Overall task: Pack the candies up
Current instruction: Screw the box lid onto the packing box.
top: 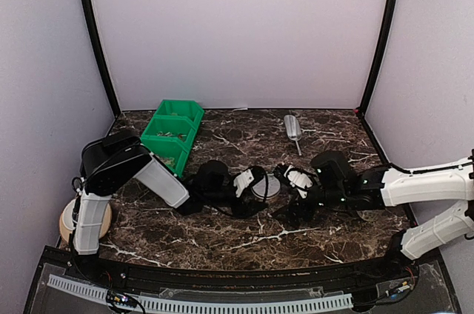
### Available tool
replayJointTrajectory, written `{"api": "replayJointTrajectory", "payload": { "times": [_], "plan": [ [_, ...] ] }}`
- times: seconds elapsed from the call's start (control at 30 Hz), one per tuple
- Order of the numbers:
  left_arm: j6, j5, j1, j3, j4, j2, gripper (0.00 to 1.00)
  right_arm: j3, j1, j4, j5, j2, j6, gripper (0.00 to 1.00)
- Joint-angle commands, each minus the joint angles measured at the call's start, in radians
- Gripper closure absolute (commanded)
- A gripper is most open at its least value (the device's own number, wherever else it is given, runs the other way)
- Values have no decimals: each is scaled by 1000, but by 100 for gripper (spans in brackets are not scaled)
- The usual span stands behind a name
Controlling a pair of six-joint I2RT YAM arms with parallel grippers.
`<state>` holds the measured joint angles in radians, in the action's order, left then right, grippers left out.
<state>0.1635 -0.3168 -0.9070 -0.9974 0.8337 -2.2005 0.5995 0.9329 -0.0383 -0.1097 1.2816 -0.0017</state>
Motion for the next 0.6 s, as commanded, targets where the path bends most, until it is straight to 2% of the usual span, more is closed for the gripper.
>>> {"api": "replayJointTrajectory", "payload": {
  "times": [0.0,0.07,0.23,0.47,0.57],
  "plan": [
    [52,-1,-21,101,-438,1,47,73,4,-98,43,-86,-66,2],
    [65,-12,-40,128,-477,52,46,106,4,-144,51,-107,-128,0],
    [76,-72,-80,231,-469,177,44,153,4,-183,-4,-106,-325,3],
    [77,-60,-102,341,-378,213,41,254,3,-268,-133,78,-564,3],
    [83,-41,-102,332,-354,191,39,282,0,-289,-163,134,-615,3]
  ]
}}
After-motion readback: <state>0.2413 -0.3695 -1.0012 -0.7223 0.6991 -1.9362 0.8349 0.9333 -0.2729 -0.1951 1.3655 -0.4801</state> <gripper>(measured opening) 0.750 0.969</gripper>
